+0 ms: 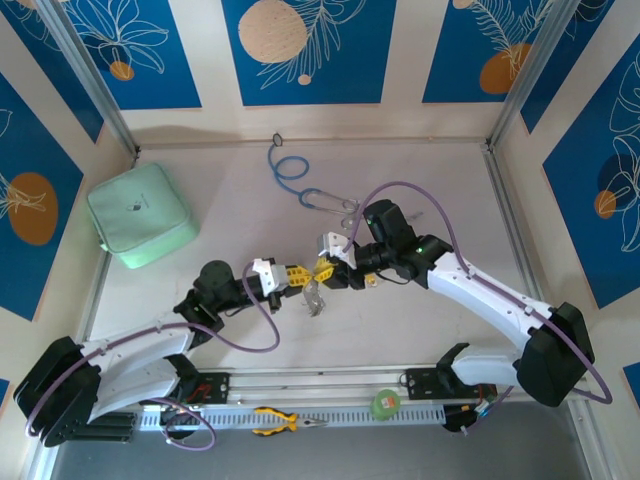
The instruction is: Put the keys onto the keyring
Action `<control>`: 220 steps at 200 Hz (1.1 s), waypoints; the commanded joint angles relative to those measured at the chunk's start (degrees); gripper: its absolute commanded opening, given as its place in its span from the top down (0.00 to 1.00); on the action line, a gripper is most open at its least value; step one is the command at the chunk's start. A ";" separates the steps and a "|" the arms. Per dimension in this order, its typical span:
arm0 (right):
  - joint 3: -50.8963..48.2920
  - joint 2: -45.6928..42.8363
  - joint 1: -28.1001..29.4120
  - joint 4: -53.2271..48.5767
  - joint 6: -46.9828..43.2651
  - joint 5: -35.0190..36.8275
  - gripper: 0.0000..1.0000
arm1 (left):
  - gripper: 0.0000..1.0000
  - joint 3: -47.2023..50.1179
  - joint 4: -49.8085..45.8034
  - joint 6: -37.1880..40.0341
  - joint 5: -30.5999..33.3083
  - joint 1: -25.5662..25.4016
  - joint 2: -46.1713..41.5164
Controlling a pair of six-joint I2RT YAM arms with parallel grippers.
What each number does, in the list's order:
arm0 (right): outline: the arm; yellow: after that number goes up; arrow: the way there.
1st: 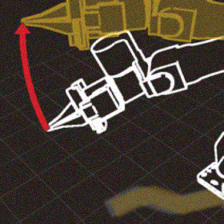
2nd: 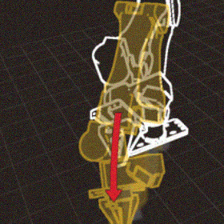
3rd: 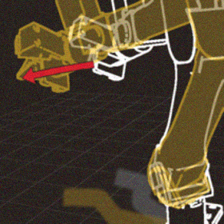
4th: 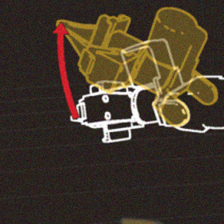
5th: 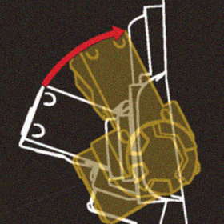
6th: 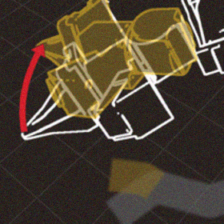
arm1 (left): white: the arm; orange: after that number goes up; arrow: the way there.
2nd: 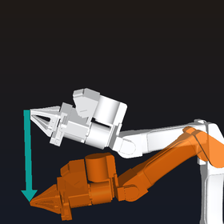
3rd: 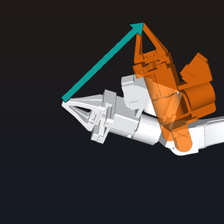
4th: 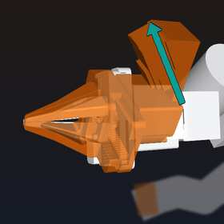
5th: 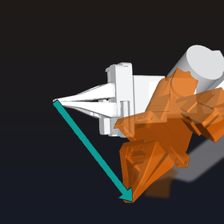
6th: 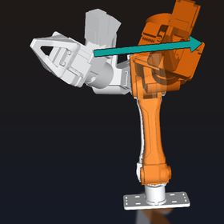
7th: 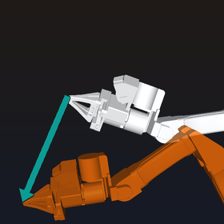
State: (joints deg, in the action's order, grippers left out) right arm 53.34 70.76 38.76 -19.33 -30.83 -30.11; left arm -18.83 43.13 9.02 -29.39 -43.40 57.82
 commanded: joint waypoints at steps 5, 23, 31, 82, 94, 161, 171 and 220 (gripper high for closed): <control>0.53 0.52 0.28 0.61 0.39 -3.15 0.91 | 1.00 -0.01 4.85 -1.64 -2.59 0.09 -0.28; 0.90 0.47 0.26 0.32 0.10 -3.91 1.00 | 1.00 0.04 4.70 -1.63 -2.29 0.14 -0.33; 1.18 0.52 0.26 -0.50 -0.42 -3.93 1.00 | 1.00 0.08 4.32 -1.47 -1.57 0.12 -0.45; 8.14 2.53 2.91 -16.33 -11.67 12.35 1.00 | 0.75 -3.64 -11.90 6.58 4.97 0.14 -2.19; 10.19 3.53 4.11 -19.74 -13.80 15.92 1.00 | 0.75 -4.03 -13.01 6.96 5.06 0.13 -1.93; 14.84 6.49 8.98 -21.09 -14.14 20.76 1.00 | 0.76 -5.31 -14.39 6.72 3.43 0.01 0.07; 15.09 6.88 9.50 -20.62 -13.65 20.79 1.00 | 0.76 -5.29 -14.43 6.77 3.03 0.12 0.04; 16.04 7.57 11.40 -19.02 -12.63 19.88 1.00 | 0.86 -5.33 -14.26 6.80 1.22 0.10 0.06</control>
State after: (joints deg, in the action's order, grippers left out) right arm 67.40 78.13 48.69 -39.79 -44.05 -7.46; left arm -22.28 28.58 15.11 -25.85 -43.24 57.60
